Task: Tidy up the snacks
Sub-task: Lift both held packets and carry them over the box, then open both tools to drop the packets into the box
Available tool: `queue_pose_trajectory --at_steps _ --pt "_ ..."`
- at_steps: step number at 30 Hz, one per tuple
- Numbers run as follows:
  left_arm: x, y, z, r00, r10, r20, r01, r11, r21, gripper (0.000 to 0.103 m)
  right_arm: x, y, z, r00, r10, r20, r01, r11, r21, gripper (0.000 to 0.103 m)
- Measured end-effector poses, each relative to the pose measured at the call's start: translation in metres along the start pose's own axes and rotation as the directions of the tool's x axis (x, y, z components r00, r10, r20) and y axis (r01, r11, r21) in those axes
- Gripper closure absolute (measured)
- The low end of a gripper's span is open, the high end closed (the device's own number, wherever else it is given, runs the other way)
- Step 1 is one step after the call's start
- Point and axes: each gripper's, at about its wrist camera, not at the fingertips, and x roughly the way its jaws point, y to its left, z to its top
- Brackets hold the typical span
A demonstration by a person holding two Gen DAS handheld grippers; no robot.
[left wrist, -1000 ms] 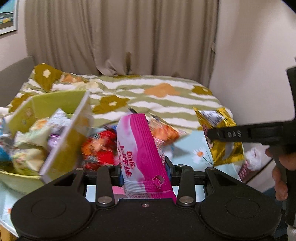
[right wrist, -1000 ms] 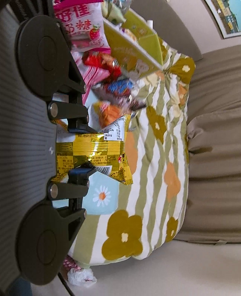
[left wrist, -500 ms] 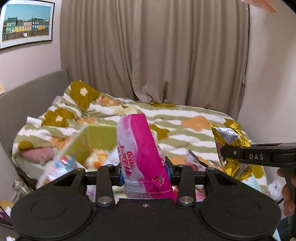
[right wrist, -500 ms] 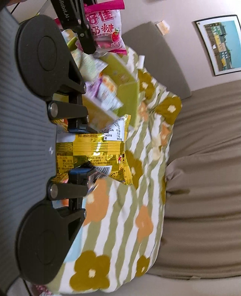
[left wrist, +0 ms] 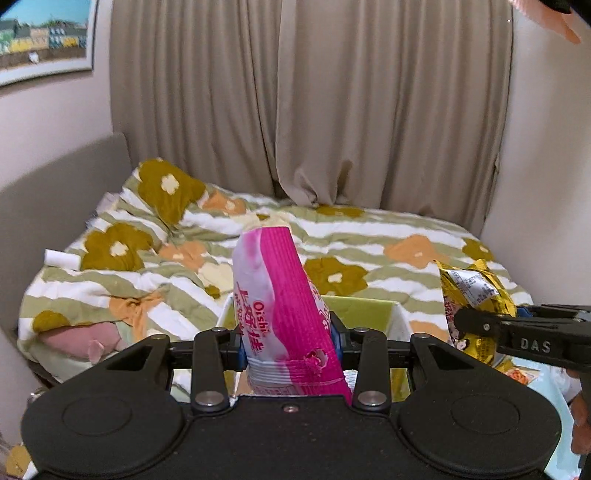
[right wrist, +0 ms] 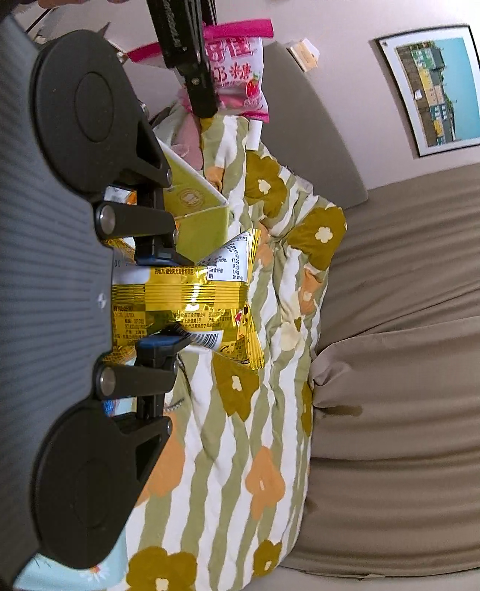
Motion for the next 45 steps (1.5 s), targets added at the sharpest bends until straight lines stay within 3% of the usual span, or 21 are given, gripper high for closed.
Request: queue_pose_trajectory --at_steps 10,11,13,14,15,22,29,36,39,41,45 --pt "0.095 0.039 0.006 0.978 -0.104 -0.18 0.113 0.993 0.041 0.059 0.053 0.028 -0.007 0.99 -0.109 -0.091 0.117 0.989 0.091 0.054" --pt "0.101 0.04 0.006 0.975 -0.111 -0.194 0.121 0.992 0.038 0.054 0.056 0.029 -0.007 0.988 -0.117 -0.099 0.126 0.987 0.096 0.054" --pt "0.112 0.043 0.005 0.972 -0.11 -0.21 0.121 0.992 0.037 0.035 0.063 0.031 -0.009 0.985 -0.131 -0.115 0.143 0.984 0.103 0.054" --pt "0.114 0.045 0.005 0.974 -0.103 -0.203 0.113 0.993 0.038 0.017 0.066 0.031 -0.009 0.983 -0.136 -0.122 0.149 0.983 0.105 0.054" --pt "0.114 0.046 0.005 0.977 -0.098 -0.187 0.107 0.993 0.04 0.006 0.068 0.031 -0.01 0.982 -0.14 -0.129 0.154 0.982 0.106 0.054" --pt "0.103 0.049 0.001 0.979 -0.085 -0.184 0.094 0.995 0.041 0.005 0.079 0.027 -0.014 0.979 -0.133 -0.156 0.15 0.983 0.101 0.054" --pt "0.074 0.045 -0.007 0.991 -0.038 -0.132 0.041 0.999 0.021 0.005 0.087 0.026 -0.005 0.984 -0.094 -0.152 0.108 0.99 0.087 0.054" --pt "0.068 0.044 -0.009 0.993 0.006 -0.121 -0.006 1.0 0.0 0.005 0.118 0.021 0.003 0.978 -0.064 -0.197 0.08 0.994 0.075 0.054" --pt "0.072 0.047 -0.01 0.991 0.019 -0.132 -0.021 1.0 -0.015 0.005 0.133 0.022 0.002 0.977 -0.055 -0.204 0.072 0.994 0.077 0.044" --pt "0.073 0.048 -0.012 0.99 0.026 -0.138 -0.028 0.999 -0.018 0.005 0.136 0.02 -0.001 0.981 -0.044 -0.189 0.062 0.994 0.087 0.0" --pt "0.074 0.048 -0.015 0.989 0.031 -0.145 -0.035 0.999 -0.023 0.005 0.134 0.019 -0.004 0.983 -0.02 -0.18 0.037 0.995 0.089 0.0"
